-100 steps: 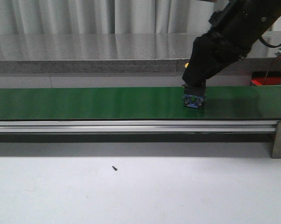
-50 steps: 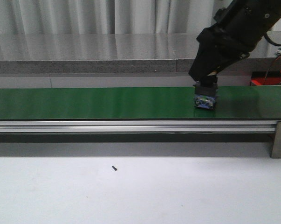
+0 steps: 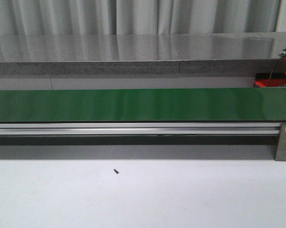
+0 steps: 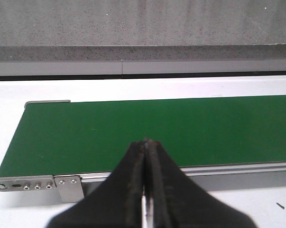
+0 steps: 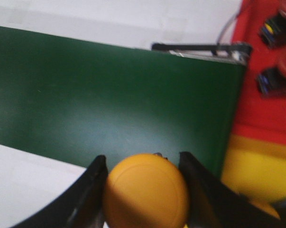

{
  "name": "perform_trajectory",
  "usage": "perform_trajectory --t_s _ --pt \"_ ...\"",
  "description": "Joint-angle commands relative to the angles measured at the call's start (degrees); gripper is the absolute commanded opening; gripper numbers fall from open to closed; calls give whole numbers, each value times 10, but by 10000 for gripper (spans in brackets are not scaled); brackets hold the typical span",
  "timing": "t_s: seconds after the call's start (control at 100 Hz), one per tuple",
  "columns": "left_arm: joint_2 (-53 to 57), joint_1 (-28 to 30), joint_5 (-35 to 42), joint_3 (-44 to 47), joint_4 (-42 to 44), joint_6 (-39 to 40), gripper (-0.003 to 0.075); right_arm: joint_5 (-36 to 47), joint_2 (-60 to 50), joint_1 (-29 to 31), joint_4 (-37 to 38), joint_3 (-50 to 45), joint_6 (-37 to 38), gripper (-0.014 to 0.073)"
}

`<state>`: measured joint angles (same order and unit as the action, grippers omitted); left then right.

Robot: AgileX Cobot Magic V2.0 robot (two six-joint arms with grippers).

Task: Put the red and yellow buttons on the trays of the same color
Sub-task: 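Carry the held yellow button into the yellow tray and open the right gripper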

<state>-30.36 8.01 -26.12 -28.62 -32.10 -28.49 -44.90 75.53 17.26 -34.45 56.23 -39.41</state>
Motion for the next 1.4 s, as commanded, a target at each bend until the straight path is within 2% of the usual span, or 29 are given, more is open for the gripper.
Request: perform_trajectory --t_s 0.0,0.18,0.34,0.56,0.73,1.01,1.39 --pt "-2 -4 37 -14 -13 -1 -20 27 -53 49 -16 -42 2 131" --pt "-2 -4 37 -14 -13 -1 -20 116 -97 109 -45 -139 6 131" --pt "-2 -4 37 -14 -13 -1 -20 162 -98 112 -45 -179 6 131" --pt "-2 -4 37 -14 -13 -1 -20 175 -98 114 -32 -198 6 131" --pt "-2 -4 37 -14 -13 -1 -20 227 -98 120 -36 -233 6 131" --pt "-2 -4 37 -14 -13 -1 -20 251 -90 120 -38 -260 6 131" --pt "-2 -4 37 -14 -13 -1 -20 229 -43 115 -50 -258 6 145"
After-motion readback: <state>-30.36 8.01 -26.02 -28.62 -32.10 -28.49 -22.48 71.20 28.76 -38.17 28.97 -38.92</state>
